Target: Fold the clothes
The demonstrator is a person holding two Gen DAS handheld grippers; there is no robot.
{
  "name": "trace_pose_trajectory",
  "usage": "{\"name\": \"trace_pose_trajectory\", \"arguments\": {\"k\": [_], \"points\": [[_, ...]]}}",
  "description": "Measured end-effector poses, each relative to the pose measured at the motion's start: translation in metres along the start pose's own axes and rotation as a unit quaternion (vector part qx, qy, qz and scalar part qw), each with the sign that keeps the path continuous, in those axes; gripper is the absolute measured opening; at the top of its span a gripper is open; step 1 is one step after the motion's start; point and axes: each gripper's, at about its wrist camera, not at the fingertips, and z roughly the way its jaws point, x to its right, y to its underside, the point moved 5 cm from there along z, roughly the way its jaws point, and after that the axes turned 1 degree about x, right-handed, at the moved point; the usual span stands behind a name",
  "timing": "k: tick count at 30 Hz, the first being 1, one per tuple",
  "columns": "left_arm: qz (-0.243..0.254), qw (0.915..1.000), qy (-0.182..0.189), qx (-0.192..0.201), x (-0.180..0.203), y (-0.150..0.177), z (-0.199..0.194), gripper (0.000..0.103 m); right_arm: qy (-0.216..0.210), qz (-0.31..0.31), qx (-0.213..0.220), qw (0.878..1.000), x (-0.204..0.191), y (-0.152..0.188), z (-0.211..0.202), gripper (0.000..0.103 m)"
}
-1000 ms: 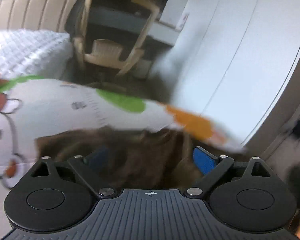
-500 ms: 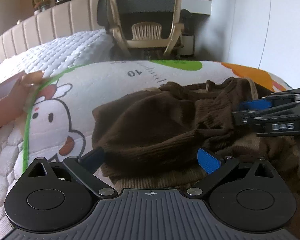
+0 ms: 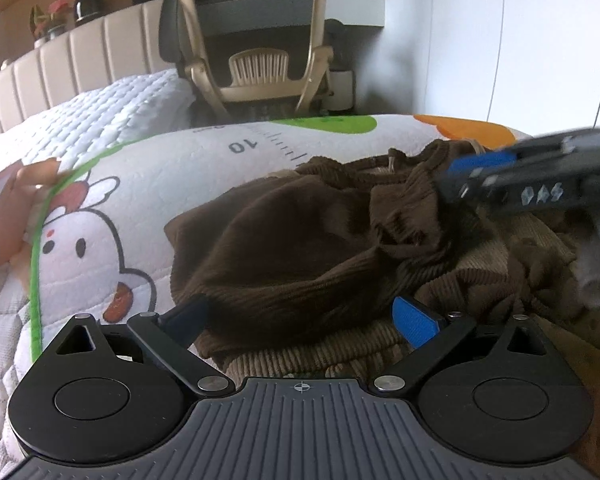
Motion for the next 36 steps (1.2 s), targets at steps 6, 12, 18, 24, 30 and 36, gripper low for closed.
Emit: {"name": "trace_pose_trajectory", "arguments": {"k": [6,12,18,24,30,36], "points": [[0.0,1.0,0.0,0.002,-0.001,0.001,-0.002,0.096,-0.008,-0.014,-0.01,1.0,-0.001,0.001,-0.014,0.053],[0.018,0.9998,0.005,-0.002,-0.008,0.007,-0.013,0.079,-0.03,-0.036,-0.041,0.998,-0.013,0.019,-0.015,0.059],[0.041,0.999,0.015,0.005,-0.001,0.004,-0.009,0.083,-0.038,-0.031,-0.042,0.998,-0.03,0.013,0.013,0.059],[0.044,0.999,0.009,0.006,-0.001,-0.009,0.009,0.083,-0.065,0.011,-0.061,0.996,-0.024,0.014,0.034,0.02],[0.107,0.9941,-0.008,0.014,0.013,-0.019,0.018,0.006,-0.076,0.01,-0.007,0.997,-0.016,-0.01,0.001,0.012],[0.102,0.9902,0.038,0.088,0.029,-0.063,-0.019,0.006,-0.051,0.029,0.042,0.997,0.02,-0.035,-0.045,0.012]]}}
